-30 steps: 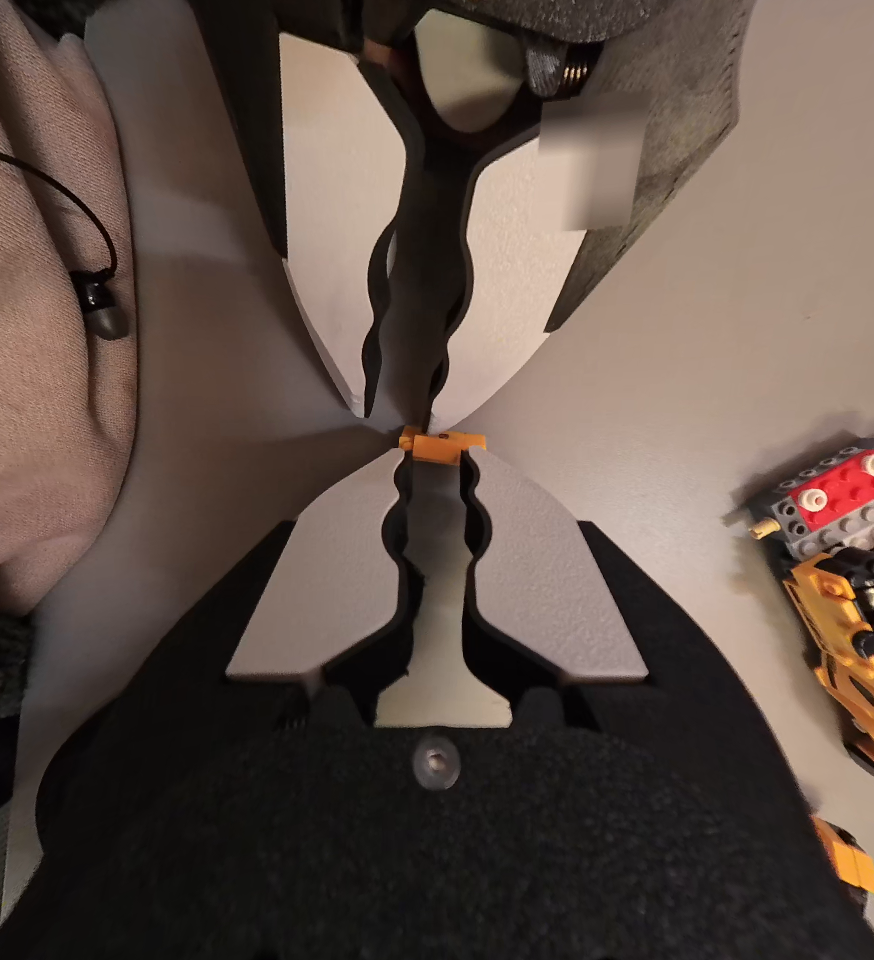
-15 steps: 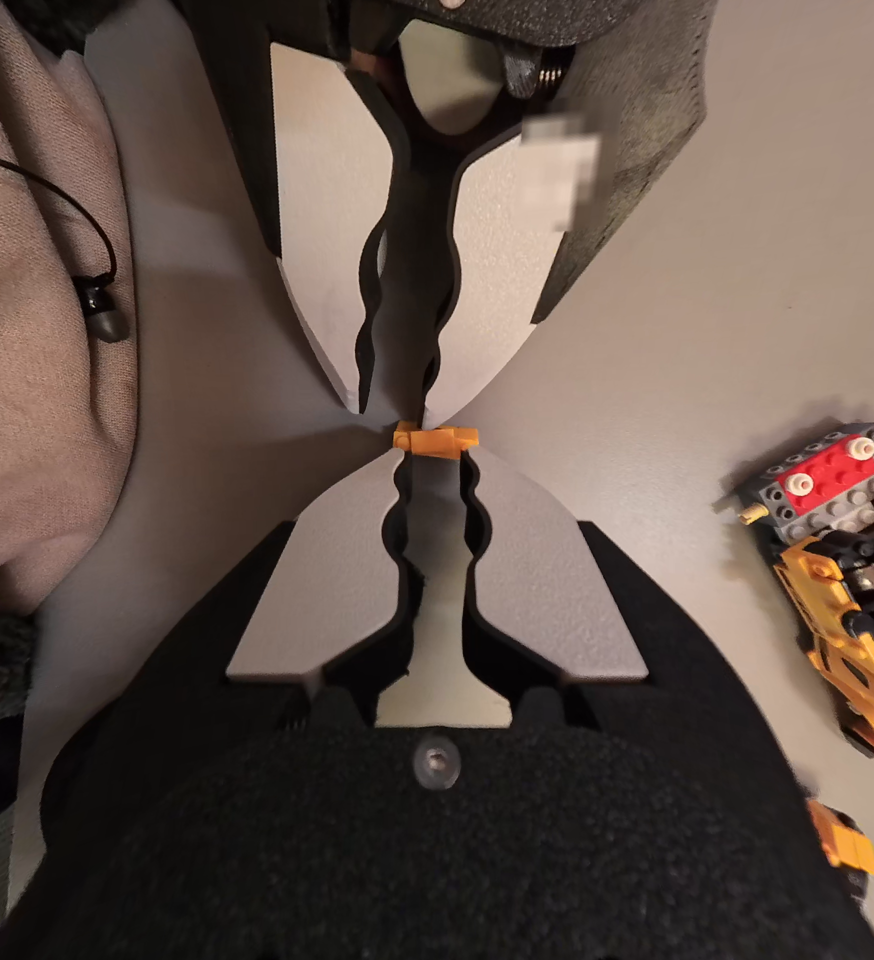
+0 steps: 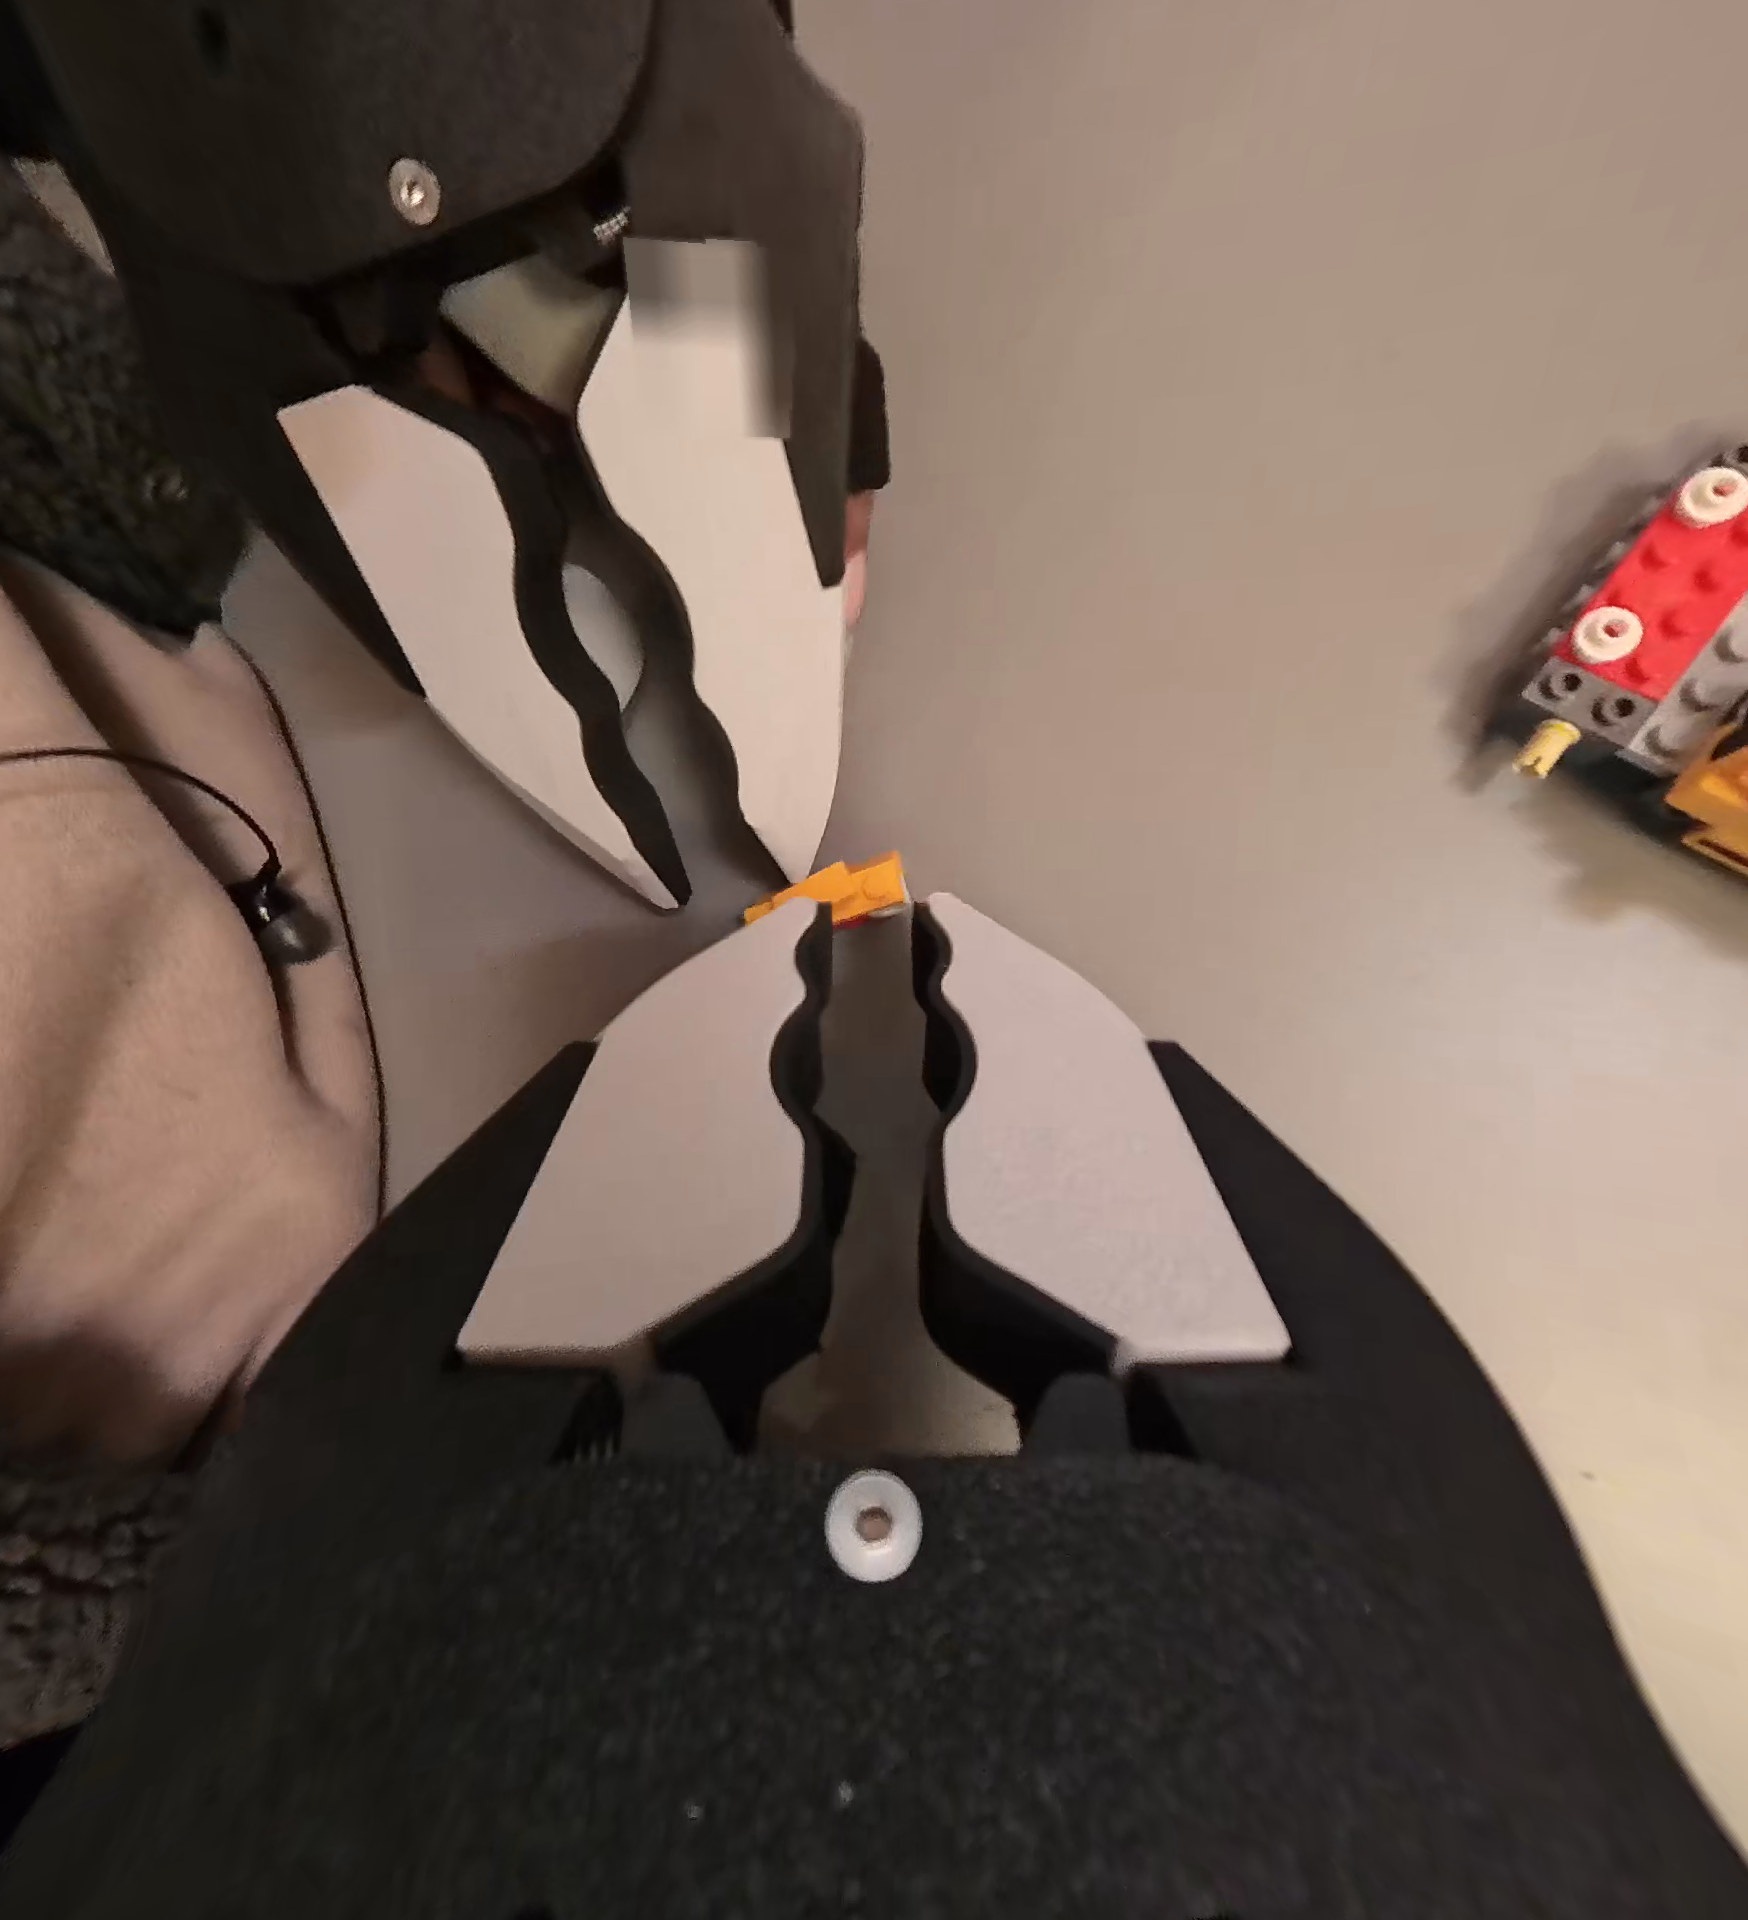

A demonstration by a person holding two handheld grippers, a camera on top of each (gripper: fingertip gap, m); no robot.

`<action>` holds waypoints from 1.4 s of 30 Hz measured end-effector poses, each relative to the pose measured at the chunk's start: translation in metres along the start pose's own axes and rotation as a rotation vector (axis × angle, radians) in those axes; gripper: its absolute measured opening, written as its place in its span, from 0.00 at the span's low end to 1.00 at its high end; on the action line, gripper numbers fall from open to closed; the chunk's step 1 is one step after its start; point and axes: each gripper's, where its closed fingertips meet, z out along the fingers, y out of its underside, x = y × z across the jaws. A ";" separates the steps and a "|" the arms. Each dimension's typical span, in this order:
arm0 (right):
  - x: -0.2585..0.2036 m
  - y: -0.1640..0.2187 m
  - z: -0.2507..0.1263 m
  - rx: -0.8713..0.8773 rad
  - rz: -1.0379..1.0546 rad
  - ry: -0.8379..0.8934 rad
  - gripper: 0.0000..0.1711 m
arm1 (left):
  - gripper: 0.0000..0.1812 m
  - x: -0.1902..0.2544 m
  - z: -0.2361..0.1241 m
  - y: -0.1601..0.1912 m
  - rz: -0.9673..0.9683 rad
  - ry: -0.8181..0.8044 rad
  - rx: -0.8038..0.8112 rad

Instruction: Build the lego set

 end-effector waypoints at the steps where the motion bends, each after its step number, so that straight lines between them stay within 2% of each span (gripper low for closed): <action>1: 0.000 -0.001 0.000 0.009 0.018 0.001 0.08 | 0.11 0.000 0.000 0.000 -0.001 -0.001 0.001; 10: -0.005 0.001 0.003 0.000 -0.006 0.017 0.06 | 0.11 -0.001 -0.001 -0.001 0.003 -0.010 0.005; 17: -0.011 -0.008 0.003 0.022 -0.164 0.062 0.06 | 0.11 -0.002 -0.001 -0.001 0.006 -0.016 0.009; 22: -0.011 -0.002 0.006 -0.032 -0.250 0.090 0.06 | 0.11 -0.002 -0.001 -0.001 0.008 -0.018 0.010; 42: -0.010 0.000 0.007 -0.056 -0.246 0.094 0.04 | 0.12 -0.003 -0.001 -0.001 0.008 -0.024 0.011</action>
